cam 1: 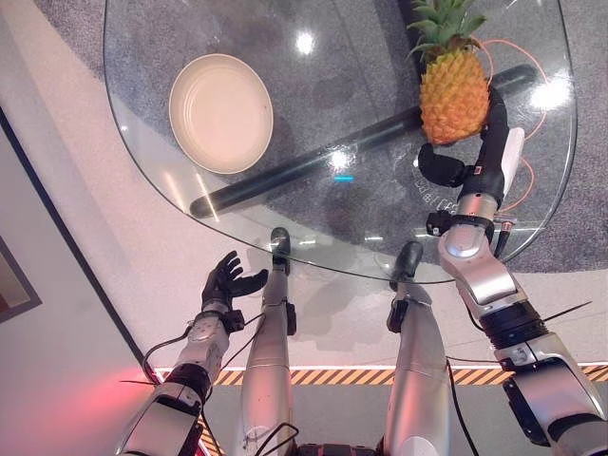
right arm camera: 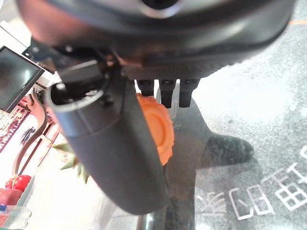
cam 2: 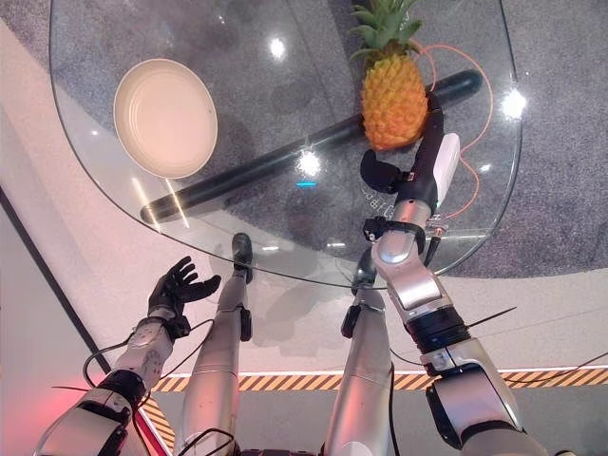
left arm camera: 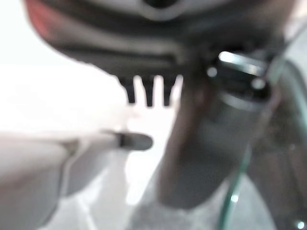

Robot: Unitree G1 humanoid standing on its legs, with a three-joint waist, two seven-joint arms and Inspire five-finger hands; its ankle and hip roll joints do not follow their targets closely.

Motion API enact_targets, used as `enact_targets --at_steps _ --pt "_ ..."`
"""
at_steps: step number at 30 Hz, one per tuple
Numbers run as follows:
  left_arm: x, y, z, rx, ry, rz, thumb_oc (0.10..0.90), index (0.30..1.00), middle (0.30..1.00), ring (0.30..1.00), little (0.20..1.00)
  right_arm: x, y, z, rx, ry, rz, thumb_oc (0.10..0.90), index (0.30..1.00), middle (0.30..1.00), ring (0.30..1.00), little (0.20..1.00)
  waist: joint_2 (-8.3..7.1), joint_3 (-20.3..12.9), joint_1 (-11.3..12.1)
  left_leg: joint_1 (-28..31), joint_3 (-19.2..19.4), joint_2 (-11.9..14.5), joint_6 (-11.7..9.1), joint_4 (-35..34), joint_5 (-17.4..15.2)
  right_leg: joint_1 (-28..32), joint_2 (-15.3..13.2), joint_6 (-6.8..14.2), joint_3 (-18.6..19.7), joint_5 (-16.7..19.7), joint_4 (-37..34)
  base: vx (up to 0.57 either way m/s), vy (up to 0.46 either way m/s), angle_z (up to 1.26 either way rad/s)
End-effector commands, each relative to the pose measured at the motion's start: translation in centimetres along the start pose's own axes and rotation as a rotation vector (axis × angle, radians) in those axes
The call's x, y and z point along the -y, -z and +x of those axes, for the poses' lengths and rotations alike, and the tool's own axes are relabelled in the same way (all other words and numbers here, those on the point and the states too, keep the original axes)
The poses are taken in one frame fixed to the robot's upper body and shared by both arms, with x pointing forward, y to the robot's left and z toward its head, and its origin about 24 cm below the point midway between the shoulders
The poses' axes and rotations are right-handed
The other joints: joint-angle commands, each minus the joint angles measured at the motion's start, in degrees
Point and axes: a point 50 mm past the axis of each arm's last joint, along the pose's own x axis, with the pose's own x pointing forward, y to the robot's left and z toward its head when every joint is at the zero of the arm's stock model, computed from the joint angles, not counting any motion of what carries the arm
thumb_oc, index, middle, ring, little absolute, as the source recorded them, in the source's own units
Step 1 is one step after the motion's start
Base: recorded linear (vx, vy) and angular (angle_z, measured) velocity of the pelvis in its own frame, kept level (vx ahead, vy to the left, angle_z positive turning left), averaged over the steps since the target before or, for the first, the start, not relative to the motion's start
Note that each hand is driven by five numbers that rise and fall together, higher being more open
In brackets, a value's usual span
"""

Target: Pick up the fruit to the plate

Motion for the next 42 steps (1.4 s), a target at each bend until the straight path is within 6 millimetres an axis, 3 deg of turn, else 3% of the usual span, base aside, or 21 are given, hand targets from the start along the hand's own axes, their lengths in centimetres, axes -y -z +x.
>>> enact_targets --at_steps 1,24,26,27,42 --pt "-2.1 2.2 -1.2 -0.046 -0.064 0.047 0.8 0.9 0.9 0.9 0.9 1.1 -4.7 0.6 0.202 0.065 0.107 0.8 0.9 0.9 0.9 0.9 -0.22 -0.86 0.21 -1.01 1.95 -2.45 2.71 3.53 -2.78 0.43 4.06 -1.51 -1.13 9.06 -6.69 0.0 0.0 0.0" --pt "-1.6 2.4 -1.1 -0.067 -0.038 0.054 0.8 0.9 0.9 0.9 0.9 0.9 -6.2 1.7 0.199 0.087 0.17 0.8 0.9 0.9 0.9 0.9 0.27 -0.86 0.99 -0.92 1.93 -2.54 2.72 3.73 -2.77 0.65 3.9 -1.82 -1.59 8.73 -6.34 0.0 0.0 0.0" --pt "-1.5 2.5 -1.1 -0.069 -0.035 0.053 0.8 0.9 0.9 0.9 0.9 0.9 -6.3 1.9 0.203 0.093 0.159 0.52 0.66 0.66 0.66 0.62 0.38 -0.86 1.1 -1.08 1.88 -2.6 2.72 3.89 -2.75 0.52 3.87 -1.83 -1.56 8.73 -6.24 0.0 0.0 0.0" --pt "-1.4 2.5 -1.1 -0.069 -0.032 0.055 0.8 0.9 0.9 0.9 0.9 0.9 -6.5 2.0 0.204 0.097 0.153 0.1 0.3 0.3 0.3 0.2 0.43 -0.86 1.19 -1.02 1.88 -2.63 2.75 3.8 -2.74 0.56 3.83 -1.83 -1.59 8.74 -6.3 0.0 0.0 0.0" --pt "-1.1 2.7 -1.2 -0.076 -0.021 0.054 0.8 0.9 0.9 0.9 0.9 1.1 -6.5 2.3 0.203 0.113 0.141 0.1 0.3 0.3 0.3 0.2 0.92 -0.86 1.34 -1.06 1.82 -2.75 2.78 3.8 -2.72 0.39 3.71 -1.84 -1.57 8.6 -6.14 0.0 0.0 0.0"
